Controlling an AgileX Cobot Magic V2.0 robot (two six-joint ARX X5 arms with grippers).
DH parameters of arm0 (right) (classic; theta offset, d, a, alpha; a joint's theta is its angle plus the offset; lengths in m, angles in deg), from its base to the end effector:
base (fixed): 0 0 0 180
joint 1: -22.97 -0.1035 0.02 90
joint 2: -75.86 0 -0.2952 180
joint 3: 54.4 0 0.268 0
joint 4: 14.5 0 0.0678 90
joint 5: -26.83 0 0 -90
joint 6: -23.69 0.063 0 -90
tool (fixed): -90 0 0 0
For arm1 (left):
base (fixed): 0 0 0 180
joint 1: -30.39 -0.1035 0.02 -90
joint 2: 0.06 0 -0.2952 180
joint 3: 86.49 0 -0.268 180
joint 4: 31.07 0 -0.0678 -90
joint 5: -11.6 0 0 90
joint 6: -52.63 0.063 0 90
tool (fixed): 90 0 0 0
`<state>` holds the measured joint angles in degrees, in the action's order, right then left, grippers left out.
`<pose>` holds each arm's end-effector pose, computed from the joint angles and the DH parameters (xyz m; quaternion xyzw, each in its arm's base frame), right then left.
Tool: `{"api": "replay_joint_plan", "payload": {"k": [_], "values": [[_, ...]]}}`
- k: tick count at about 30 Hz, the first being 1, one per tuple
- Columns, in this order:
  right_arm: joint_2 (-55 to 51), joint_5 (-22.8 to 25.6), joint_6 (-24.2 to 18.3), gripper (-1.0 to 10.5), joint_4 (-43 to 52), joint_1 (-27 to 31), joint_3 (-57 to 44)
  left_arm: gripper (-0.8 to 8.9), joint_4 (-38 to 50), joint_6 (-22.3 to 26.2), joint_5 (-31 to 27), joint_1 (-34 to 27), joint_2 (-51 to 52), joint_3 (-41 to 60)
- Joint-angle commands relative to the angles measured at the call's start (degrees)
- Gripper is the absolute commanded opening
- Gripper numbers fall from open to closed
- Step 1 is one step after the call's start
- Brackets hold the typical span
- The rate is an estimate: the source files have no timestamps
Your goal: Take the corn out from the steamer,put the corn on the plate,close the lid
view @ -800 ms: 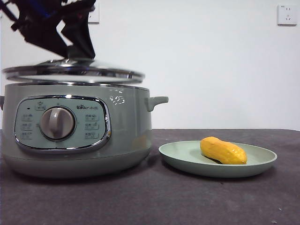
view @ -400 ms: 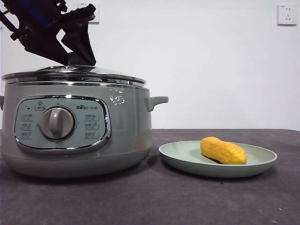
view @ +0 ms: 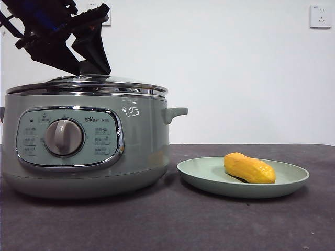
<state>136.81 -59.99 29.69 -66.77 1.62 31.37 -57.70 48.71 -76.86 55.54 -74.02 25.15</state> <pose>0.2210 0.0826 0.4138 -0.0001 0.2396 0.1410 0.9606 0.2851 -0.1357 0.2913 0.0248 0.2791 -0.2123 0.9362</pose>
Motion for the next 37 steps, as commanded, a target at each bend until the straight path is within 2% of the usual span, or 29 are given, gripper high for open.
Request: {"api": "replay_joint_plan", "payload": {"k": [1,12,17,18,22,24,31,37], "values": [[0.00,0.11,0.13,4.1,0.28,0.00,-0.39,-0.09,0.42,-0.22,-0.02,0.02,-0.50,-0.20],[0.00,0.09,0.13,4.1,0.28,-0.04,-0.39,-0.09,-1.51,5.81,-0.63,0.04,-1.03,-0.20],[0.00,0.09,0.13,4.1,0.28,-0.04,-0.39,0.16,-0.87,6.60,0.94,0.09,-1.03,-0.20],[0.00,0.09,0.13,4.1,0.28,-0.04,-0.39,0.68,-0.79,6.60,1.16,0.07,-1.03,-0.20],[0.00,0.09,0.13,4.1,0.28,-0.04,-0.39,4.14,0.17,6.58,1.62,0.02,-1.03,-0.20],[0.00,0.09,0.13,4.1,0.28,-0.04,-0.39,4.86,0.98,6.54,1.64,0.02,-1.03,-0.20],[0.00,-0.04,0.15,4.1,0.26,-0.04,-0.39,4.85,3.54,6.51,1.62,0.02,-0.72,-0.77],[0.00,-0.35,0.17,4.0,-1.11,-0.13,-0.39,4.62,-1.66,3.74,1.73,0.04,2.38,-3.89]]}}
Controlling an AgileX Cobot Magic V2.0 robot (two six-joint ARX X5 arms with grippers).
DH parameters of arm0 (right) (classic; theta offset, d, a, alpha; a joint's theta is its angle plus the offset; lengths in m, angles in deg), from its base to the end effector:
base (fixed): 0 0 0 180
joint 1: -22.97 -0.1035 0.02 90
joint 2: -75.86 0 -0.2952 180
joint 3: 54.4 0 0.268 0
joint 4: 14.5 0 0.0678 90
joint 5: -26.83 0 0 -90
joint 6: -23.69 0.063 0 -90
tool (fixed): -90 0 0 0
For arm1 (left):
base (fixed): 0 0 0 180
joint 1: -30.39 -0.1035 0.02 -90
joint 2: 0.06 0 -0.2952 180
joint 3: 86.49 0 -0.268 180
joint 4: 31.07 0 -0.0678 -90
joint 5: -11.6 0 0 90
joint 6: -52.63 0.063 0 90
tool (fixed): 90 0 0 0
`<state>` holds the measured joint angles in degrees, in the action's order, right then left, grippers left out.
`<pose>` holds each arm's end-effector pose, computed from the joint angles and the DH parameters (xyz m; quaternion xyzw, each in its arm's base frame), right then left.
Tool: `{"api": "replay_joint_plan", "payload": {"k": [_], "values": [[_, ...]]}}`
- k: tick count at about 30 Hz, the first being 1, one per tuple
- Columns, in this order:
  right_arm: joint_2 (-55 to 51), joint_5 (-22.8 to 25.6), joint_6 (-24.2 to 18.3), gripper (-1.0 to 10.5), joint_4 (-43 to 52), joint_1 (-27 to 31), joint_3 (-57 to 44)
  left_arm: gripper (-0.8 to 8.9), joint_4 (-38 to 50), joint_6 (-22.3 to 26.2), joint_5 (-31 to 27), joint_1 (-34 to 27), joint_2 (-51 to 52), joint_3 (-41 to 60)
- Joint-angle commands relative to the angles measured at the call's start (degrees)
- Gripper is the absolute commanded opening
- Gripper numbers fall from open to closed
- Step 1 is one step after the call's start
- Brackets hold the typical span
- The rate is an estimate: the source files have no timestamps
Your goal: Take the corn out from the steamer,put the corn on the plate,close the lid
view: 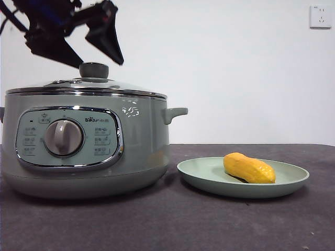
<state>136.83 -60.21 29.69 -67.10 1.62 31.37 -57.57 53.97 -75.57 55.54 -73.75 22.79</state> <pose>0.2207 0.0828 0.4131 -0.0004 0.2426 0.1426 0.9596 0.2870 -0.1382 0.3086 0.0602 0.2468 -0.2367 0.9378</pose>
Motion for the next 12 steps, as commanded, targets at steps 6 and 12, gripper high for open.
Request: {"api": "replay_joint_plan", "payload": {"k": [6,12], "values": [[-0.39,-0.11,0.13,-0.2,-4.70,-0.22,-0.63,0.41,-10.43,-3.87,0.61,0.07,10.03,-2.78],[-7.80,-0.09,0.11,-0.1,-0.59,-0.79,-7.52,-0.08,-15.37,-3.67,-0.26,0.07,18.97,-2.49]]}}
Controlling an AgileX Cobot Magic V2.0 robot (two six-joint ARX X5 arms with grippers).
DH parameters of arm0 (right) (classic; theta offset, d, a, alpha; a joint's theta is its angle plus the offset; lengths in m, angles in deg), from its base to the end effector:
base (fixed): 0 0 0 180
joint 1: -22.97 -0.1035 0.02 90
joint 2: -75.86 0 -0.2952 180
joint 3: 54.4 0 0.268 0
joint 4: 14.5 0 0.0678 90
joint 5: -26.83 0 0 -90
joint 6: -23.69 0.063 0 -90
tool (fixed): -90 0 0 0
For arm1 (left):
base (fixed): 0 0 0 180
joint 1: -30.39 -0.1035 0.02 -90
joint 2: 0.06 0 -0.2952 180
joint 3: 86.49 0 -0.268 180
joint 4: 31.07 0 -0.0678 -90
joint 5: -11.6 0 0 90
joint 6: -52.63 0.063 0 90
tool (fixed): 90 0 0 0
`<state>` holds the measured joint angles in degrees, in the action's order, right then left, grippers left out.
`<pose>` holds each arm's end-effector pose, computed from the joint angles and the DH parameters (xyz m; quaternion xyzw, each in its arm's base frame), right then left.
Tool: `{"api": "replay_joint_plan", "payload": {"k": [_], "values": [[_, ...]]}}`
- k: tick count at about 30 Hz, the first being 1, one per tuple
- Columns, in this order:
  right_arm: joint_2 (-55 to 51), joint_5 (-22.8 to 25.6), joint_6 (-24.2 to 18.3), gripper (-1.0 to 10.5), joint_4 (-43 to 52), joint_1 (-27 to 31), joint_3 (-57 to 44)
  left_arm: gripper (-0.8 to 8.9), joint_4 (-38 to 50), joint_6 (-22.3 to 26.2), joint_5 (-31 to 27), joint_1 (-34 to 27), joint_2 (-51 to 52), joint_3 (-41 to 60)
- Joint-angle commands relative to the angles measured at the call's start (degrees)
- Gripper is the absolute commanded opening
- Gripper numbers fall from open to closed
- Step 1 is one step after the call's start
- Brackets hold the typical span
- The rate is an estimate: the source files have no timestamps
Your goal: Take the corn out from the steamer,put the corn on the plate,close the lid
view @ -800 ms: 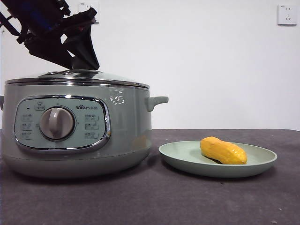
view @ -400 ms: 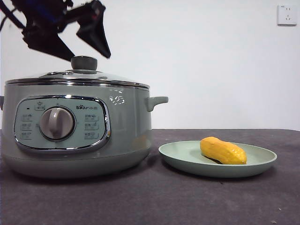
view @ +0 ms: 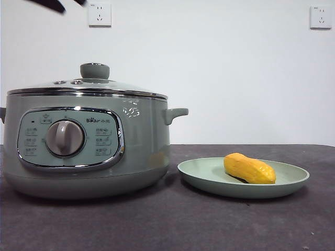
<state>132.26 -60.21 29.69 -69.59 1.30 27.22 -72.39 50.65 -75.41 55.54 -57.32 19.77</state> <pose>0.1986 0.0754 0.3985 -0.0050 0.2597 0.1437 0.9549 0.2122 -0.1033 0.3729 0.0250 0.2151 -0.2337 0.9479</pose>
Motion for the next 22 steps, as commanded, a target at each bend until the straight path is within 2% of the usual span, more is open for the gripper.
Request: {"api": "replay_joint_plan", "payload": {"k": [1,7,12,16,22], "values": [[-5.07,-0.07,0.13,-0.1,2.99,-0.70,-5.27,-0.08,-1.09,-0.35,-0.70,0.07,3.69,0.57],[-17.11,0.17,1.09,-0.1,9.79,-1.77,-18.53,-0.08,-1.33,0.37,-4.59,0.83,11.19,5.05],[-24.44,0.17,1.09,-0.1,12.87,-1.77,-25.94,-0.08,4.15,-1.79,-6.10,2.47,19.63,16.15],[-25.16,0.37,2.08,0.0,13.03,-1.75,-26.64,-0.08,8.87,-4.11,-6.12,3.19,25.31,22.99],[-24.96,0.35,2.69,0.0,12.96,-1.77,-26.64,-0.03,8.37,-4.28,-5.81,3.39,25.94,23.21]]}}
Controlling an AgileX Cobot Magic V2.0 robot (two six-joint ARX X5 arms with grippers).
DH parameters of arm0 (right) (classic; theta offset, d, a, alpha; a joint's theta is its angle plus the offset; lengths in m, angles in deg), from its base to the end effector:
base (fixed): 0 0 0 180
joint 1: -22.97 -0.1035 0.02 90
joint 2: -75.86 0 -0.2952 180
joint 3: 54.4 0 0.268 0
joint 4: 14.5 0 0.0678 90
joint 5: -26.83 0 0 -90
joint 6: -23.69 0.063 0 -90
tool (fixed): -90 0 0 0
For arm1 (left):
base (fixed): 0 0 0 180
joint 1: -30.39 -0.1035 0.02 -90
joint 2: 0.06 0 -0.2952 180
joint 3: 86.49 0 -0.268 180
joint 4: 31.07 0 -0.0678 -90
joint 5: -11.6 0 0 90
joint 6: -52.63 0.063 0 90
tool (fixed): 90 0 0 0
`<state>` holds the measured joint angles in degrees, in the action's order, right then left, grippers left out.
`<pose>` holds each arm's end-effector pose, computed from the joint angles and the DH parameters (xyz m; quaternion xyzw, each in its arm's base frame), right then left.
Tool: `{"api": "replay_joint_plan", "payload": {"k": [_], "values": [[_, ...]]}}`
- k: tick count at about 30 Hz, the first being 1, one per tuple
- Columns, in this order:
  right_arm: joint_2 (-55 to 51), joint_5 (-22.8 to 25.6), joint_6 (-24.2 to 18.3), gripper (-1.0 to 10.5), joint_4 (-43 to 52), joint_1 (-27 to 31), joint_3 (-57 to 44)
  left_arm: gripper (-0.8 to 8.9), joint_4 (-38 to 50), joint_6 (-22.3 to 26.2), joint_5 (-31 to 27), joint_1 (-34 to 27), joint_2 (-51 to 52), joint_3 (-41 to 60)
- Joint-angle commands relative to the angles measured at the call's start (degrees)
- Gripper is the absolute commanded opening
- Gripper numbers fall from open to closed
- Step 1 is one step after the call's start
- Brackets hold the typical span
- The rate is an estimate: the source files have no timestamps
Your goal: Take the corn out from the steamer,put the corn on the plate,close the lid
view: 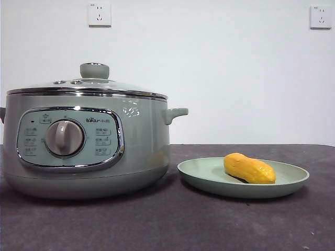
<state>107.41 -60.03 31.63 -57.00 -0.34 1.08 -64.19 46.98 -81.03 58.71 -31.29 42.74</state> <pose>0.1275 0.0512 0.3250 0.0304 0.1687 0.1615 0.9719 0.1310 -0.0673 0.3155 -0.0162 0.1247 -0.2149 0.9685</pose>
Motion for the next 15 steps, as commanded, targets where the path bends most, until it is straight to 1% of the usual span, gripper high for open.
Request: {"api": "replay_joint_plan", "payload": {"k": [1,9,12,14,15], "values": [[-0.11,0.20,0.74,0.0,0.39,-0.13,-0.50,-0.03,0.11,-0.59,-0.31,0.22,-0.31,0.24],[-0.11,0.17,0.74,0.0,0.39,-0.11,-0.48,-0.03,-0.09,-0.59,-0.28,0.22,-3.30,0.24],[-0.11,0.20,0.74,0.0,0.39,-0.11,-0.50,-0.03,-2.01,-0.26,-0.33,0.22,-3.61,0.24],[-0.11,0.20,0.74,0.0,0.39,-0.11,-0.48,-0.03,-4.28,3.89,-1.75,0.17,-3.54,0.26],[-0.11,0.20,0.74,0.0,0.39,-0.11,-0.48,-0.03,-5.44,4.83,-2.75,0.11,-3.06,0.26]]}}
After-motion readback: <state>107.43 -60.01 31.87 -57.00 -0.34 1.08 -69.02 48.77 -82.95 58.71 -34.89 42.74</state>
